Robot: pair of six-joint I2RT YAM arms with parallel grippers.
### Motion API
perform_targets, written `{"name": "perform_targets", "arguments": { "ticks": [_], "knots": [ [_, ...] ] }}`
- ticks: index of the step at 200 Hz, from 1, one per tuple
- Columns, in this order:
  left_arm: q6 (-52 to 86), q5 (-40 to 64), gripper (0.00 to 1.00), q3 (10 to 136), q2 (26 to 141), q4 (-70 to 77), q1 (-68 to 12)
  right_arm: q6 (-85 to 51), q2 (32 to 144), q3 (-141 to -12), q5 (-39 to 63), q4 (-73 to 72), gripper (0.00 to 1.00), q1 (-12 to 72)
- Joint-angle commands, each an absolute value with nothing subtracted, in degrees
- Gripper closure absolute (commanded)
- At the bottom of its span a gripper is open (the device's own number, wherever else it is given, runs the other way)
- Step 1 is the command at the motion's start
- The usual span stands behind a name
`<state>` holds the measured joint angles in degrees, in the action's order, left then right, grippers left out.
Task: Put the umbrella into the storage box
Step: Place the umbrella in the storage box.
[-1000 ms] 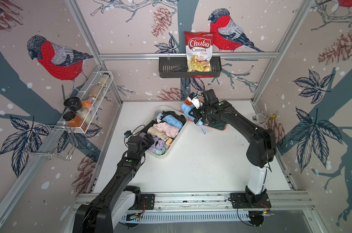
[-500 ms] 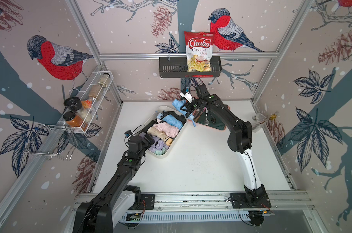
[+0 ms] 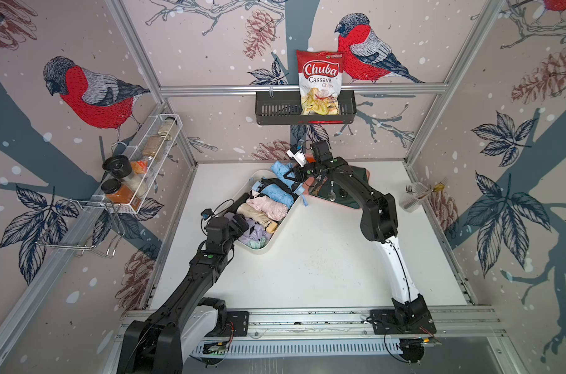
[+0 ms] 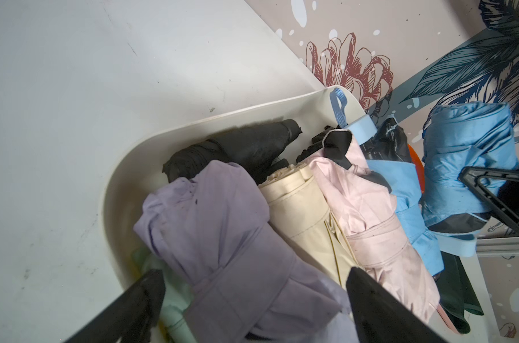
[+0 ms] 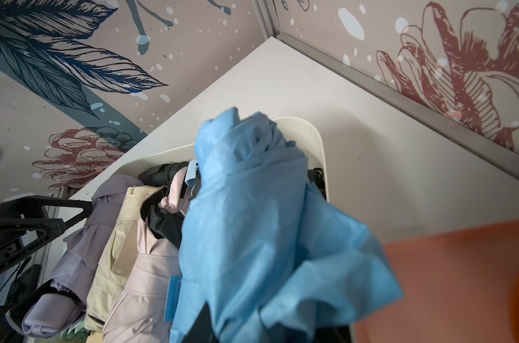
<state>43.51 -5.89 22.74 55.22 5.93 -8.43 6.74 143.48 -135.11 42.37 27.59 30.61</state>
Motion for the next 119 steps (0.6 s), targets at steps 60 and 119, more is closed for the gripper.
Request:
{"name": "perform_targets", "arguments": {
  "ticks": [60, 119],
  "knots": [
    [43.42, -5.1, 0.01, 22.59, 55.55, 7.42, -8.5, 4.75, 148.16, -137.92, 44.81, 24.65, 0.6, 32.61],
    [43.77, -4.57, 0.01, 22.5, 56.21, 8.1, -8.56, 4.65, 147.84, -137.9, 40.32, 25.67, 0.32, 32.83]
  ]
}}
